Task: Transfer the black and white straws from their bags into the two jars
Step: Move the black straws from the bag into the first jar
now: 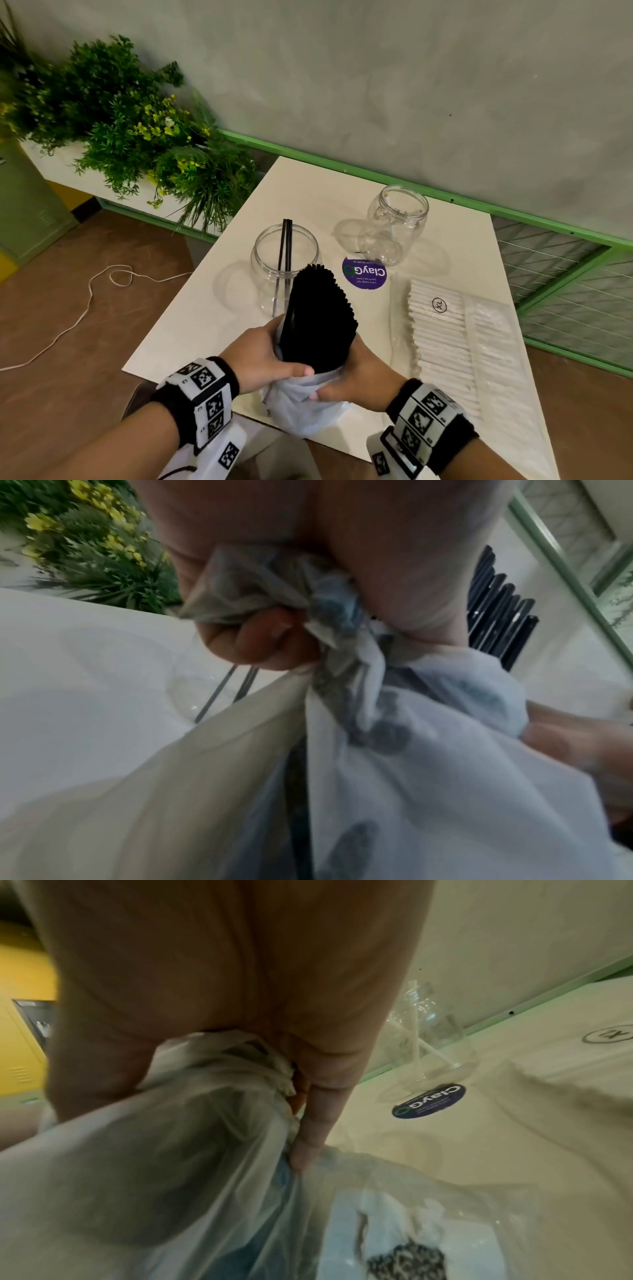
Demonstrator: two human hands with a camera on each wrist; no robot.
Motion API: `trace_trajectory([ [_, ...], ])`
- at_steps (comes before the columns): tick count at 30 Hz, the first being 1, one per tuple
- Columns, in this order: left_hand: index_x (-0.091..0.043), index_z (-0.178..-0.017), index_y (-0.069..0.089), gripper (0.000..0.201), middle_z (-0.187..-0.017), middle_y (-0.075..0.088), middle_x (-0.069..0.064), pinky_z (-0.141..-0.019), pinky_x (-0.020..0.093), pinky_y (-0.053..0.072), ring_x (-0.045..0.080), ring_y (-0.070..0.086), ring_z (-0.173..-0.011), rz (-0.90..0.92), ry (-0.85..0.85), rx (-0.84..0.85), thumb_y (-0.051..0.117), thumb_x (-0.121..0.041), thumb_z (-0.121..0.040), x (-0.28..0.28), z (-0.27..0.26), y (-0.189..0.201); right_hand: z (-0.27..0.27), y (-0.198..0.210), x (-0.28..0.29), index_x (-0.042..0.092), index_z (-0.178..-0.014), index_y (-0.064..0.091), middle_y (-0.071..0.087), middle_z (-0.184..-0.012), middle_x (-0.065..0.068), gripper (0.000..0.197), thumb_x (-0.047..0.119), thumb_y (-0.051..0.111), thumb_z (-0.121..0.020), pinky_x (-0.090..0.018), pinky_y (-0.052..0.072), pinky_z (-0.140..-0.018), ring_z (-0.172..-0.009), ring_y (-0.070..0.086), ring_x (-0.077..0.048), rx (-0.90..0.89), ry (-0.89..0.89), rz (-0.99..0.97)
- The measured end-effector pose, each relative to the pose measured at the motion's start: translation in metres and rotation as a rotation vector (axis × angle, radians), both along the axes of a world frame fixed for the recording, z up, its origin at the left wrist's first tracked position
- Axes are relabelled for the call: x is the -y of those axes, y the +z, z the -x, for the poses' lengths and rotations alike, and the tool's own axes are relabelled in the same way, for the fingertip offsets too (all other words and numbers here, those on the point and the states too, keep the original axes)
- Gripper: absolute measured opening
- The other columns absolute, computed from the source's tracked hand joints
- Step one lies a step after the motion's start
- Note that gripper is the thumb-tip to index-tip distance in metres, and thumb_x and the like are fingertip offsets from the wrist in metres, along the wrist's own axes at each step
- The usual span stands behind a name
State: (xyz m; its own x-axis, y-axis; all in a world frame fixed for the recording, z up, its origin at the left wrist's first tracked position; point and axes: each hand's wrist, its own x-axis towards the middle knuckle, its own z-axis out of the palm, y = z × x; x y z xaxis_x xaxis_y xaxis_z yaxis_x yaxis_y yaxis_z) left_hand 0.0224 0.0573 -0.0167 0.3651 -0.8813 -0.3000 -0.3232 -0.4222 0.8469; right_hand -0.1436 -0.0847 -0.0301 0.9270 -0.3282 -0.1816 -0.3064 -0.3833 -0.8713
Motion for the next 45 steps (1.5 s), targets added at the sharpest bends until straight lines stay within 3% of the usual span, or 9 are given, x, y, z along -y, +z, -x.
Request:
trace_trajectory([
  [11,-0.046,-0.112,0.049,0.072,-0.105,0.061,-0.038,-0.08,0.003,0.042,-0.016,0.056,-0.101,0.028,0.118,-0.157,0.079,-0.066,-0.049,-0.063,-0.101,0.018,-0.12,0.008,-0.053,0.053,-0.127,0.038,0.045,-0.13,-0.004,0.091,0.05,0.088,-0.052,-0.043,0.04,-0.107,-0.127,0.042,-0.019,0.005,0.051,-0.004],
  [15,-0.05,-0.107,0.043,0.065,-0.091,0.056,-0.05,-0.07,-0.002,0.039,-0.026,0.053,-0.09,0.039,0.161,-0.139,0.079,-0.059,-0.053,-0.082,-0.137,0.026,-0.161,0.019,-0.075,0.075,-0.104,0.032,0.049,-0.122,-0.012,0.092,0.023,0.09,-0.056,-0.038,0.043,-0.101,-0.117,0.05,-0.024,0.112,-0.006,0.044],
  [20,-0.054,-0.106,0.041,0.088,-0.085,0.059,-0.047,-0.069,-0.001,0.04,-0.026,0.054,-0.085,0.045,0.194,-0.086,0.066,-0.087,-0.029,-0.088,-0.171,0.025,-0.193,0.02,-0.086,0.07,-0.103,0.032,0.05,-0.114,-0.009,0.083,0.026,0.085,-0.058,-0.039,0.05,-0.088,-0.102,0.057,-0.023,0.212,-0.087,0.14],
  [25,-0.037,-0.137,0.032,0.105,-0.106,0.052,-0.029,-0.072,-0.005,0.035,-0.007,0.053,-0.103,0.042,0.12,-0.131,0.07,-0.078,-0.048,-0.08,-0.178,0.017,-0.205,0.01,-0.084,0.015,-0.108,0.06,0.047,-0.097,0.002,0.058,0.027,0.086,-0.059,-0.023,0.046,-0.083,-0.089,0.054,-0.016,0.09,-0.127,0.374],
  [29,-0.037,-0.132,0.033,0.101,-0.106,0.052,-0.032,-0.076,-0.002,0.038,-0.018,0.054,-0.095,0.034,0.078,-0.166,0.077,-0.066,-0.046,-0.077,-0.178,0.018,-0.207,0.008,-0.082,0.012,-0.104,0.063,0.047,-0.091,0.005,0.054,0.049,0.07,-0.065,-0.008,0.037,-0.077,-0.086,0.044,-0.005,0.068,-0.134,0.472],
  [33,-0.029,-0.139,0.035,0.115,-0.123,0.057,-0.013,-0.09,0.017,0.04,0.004,0.052,-0.106,-0.083,0.086,-0.024,0.073,-0.076,-0.041,-0.075,-0.182,0.01,-0.205,0.003,-0.081,0.019,-0.123,0.055,0.045,-0.113,-0.002,0.08,0.062,0.063,-0.056,-0.033,0.046,-0.089,-0.102,0.047,-0.02,-0.052,-0.113,0.543],
  [38,-0.042,-0.125,0.041,0.111,-0.111,0.058,-0.019,-0.079,0.016,0.04,0.005,0.054,-0.103,-0.084,0.064,0.039,0.058,-0.092,-0.028,-0.077,-0.183,0.015,-0.202,0.024,-0.08,0.018,-0.135,0.048,0.044,-0.13,-0.001,0.078,0.055,0.058,-0.066,-0.025,0.028,-0.1,-0.116,0.037,-0.02,0.058,-0.144,0.588],
  [42,-0.04,-0.098,0.058,0.066,-0.092,0.067,-0.022,-0.087,0.019,0.049,-0.006,0.061,-0.094,0.047,0.201,-0.145,0.081,-0.065,-0.042,-0.071,-0.175,0.018,-0.204,0.027,-0.082,0.01,-0.138,0.041,0.046,-0.131,-0.004,0.064,0.024,0.067,-0.081,-0.033,0.036,-0.105,-0.119,0.044,-0.02,0.083,-0.08,0.495],
  [45,-0.035,-0.107,0.062,0.083,-0.1,0.07,-0.016,-0.093,0.031,0.051,0.0,0.063,-0.099,0.075,0.212,-0.154,0.081,-0.072,-0.036,-0.066,-0.175,0.014,-0.203,0.026,-0.08,0.009,-0.139,0.04,0.045,-0.134,-0.004,0.062,0.015,0.066,-0.083,-0.027,0.035,-0.107,-0.122,0.044,-0.018,0.097,-0.109,0.481],
])
